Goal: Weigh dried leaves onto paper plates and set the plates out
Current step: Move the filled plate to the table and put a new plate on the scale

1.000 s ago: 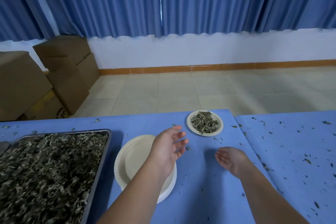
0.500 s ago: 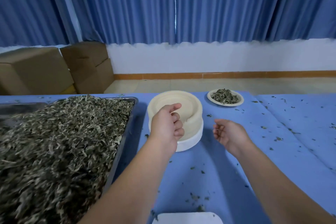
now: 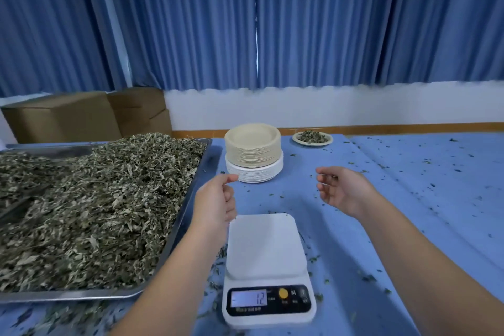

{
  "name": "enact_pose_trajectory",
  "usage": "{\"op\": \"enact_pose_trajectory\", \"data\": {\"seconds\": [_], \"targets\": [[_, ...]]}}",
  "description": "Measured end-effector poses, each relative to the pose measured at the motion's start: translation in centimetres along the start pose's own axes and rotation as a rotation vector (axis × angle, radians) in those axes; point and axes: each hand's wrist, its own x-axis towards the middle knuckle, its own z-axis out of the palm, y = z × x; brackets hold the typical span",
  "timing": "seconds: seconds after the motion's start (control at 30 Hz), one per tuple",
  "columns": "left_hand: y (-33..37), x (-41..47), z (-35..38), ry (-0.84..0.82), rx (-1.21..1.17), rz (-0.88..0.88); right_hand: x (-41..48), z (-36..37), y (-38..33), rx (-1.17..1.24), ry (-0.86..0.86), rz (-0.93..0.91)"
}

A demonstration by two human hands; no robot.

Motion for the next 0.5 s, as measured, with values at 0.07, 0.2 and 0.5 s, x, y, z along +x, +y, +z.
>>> {"op": "enact_pose_trajectory", "data": {"seconds": [0.07,0.2,0.5], "targets": [[-0.6,-0.8,-0.7,0.034,0.096,0.04,-1.8,-0.2,0.5,-0.003,-0.043,0.003],[-1.9,-0.8,-2.1,0.124,0.2,0.086,-3.8,0.7,2.2,0.007,-0.132,-0.002],[-4.9,2.9,-4.6,0.147,0.512,0.251,-1.8,3.8,3.7,-0.195,-0.113,-0.161]]}}
